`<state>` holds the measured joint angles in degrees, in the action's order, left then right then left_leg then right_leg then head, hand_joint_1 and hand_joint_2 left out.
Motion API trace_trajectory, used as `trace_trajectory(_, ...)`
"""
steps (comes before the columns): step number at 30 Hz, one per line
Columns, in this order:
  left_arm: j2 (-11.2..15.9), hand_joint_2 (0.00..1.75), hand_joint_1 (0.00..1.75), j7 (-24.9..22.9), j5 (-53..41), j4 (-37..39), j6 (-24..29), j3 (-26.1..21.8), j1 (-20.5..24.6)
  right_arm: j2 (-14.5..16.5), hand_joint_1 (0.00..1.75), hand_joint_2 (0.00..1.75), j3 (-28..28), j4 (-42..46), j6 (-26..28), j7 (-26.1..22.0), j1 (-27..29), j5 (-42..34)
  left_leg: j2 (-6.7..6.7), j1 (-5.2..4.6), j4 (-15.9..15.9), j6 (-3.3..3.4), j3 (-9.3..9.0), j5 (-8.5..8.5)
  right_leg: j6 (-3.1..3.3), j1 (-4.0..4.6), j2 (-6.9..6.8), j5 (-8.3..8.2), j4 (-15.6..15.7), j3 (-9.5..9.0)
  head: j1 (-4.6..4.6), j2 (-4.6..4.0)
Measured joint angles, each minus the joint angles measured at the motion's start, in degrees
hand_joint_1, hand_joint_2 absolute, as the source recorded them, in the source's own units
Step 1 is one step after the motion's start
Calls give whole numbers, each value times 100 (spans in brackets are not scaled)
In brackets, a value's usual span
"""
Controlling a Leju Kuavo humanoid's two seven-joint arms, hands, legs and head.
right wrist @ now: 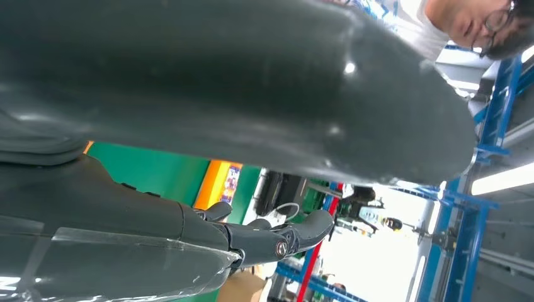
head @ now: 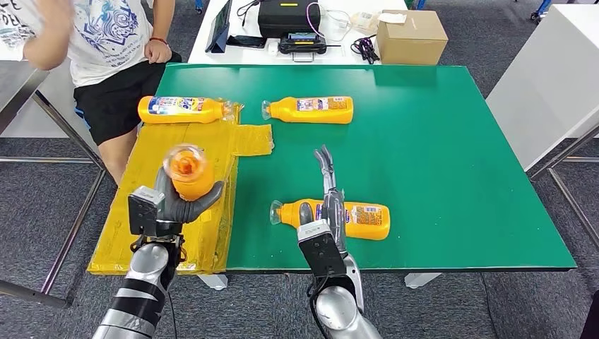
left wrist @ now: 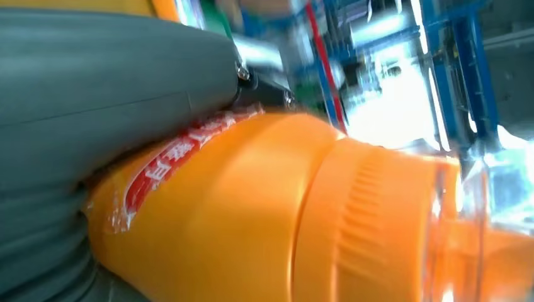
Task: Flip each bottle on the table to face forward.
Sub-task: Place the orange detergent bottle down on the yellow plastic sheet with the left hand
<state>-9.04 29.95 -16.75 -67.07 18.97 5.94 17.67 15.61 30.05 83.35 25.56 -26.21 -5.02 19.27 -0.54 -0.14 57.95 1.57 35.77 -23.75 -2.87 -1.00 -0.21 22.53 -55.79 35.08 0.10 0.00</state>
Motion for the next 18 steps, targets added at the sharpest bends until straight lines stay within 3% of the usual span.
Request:
trace_trajectory(5, 128, 175, 175, -565, -3170, 109, 1685, 103, 147, 0, 0, 0, 1, 3, -180, 18, -25, -5, -3, -1, 0, 0, 1, 0, 0, 0, -1, 0, 0, -1, 0, 0)
trace_trajectory(9, 217, 175, 175, -1135, -5299, 530, 2057, 20, 308, 0, 0, 0, 1, 3, -242, 25, -59, -44, -1, 0, 0, 0, 0, 0, 0, 0, 0, 0, 0, -1, 0, 0)
trace_trajectory(18, 321, 175, 175, -1617, -6455, 1384, 2093, -215, 557, 0, 0, 0, 5, 12, -247, 25, -67, -116, -2, 0, 0, -1, 1, 1, 0, 0, 0, 0, -1, 0, 1, 0)
